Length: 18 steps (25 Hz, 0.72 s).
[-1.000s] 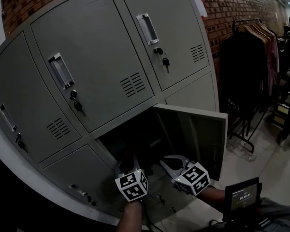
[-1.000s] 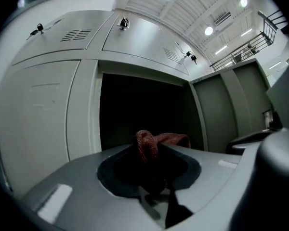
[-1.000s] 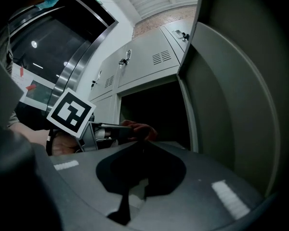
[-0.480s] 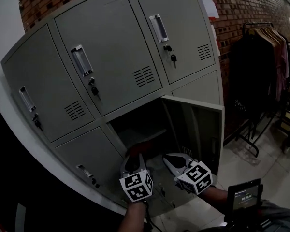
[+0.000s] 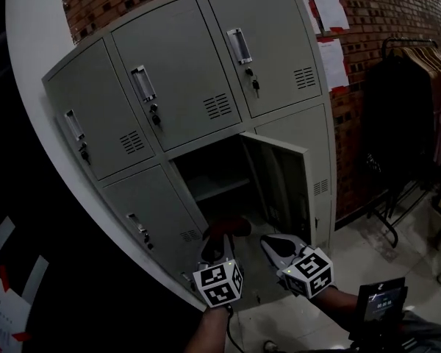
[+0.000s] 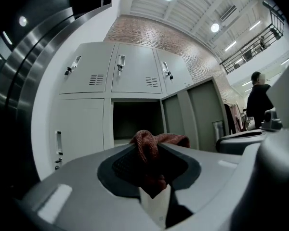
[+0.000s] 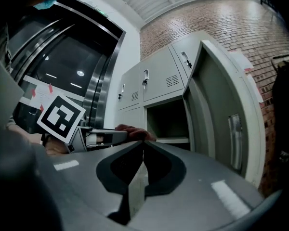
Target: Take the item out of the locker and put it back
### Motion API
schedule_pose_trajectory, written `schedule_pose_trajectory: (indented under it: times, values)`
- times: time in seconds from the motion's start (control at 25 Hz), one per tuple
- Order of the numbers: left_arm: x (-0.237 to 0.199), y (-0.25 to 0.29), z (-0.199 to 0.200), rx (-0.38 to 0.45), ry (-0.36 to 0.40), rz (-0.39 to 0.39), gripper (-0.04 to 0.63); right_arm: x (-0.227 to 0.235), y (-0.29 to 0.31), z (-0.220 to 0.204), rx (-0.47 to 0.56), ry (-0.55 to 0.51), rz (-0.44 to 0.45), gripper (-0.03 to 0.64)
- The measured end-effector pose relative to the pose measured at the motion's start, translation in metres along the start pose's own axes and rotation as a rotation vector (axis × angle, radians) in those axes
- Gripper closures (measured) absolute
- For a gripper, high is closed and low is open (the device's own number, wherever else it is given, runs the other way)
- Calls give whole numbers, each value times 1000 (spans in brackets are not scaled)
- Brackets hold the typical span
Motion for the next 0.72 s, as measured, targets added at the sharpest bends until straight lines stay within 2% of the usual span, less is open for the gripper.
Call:
schedule_pose_trajectory:
  times: [0.36,0.72]
  values:
    - [31,-93,3,-23,2,64,488,-47,-76,8,0,30,67,617]
    - [23,-143,7,-16,2,61,488,-86,-98,16,4,20,59,617]
Point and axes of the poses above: the fingertips, and each gripper's own axes: y forward along the fingers, x to its right, z out of its top, the point moved 2 cm from there along -y, backward along the fingers, and after that the axes turned 8 degrees about z, right-handed, at the moved point
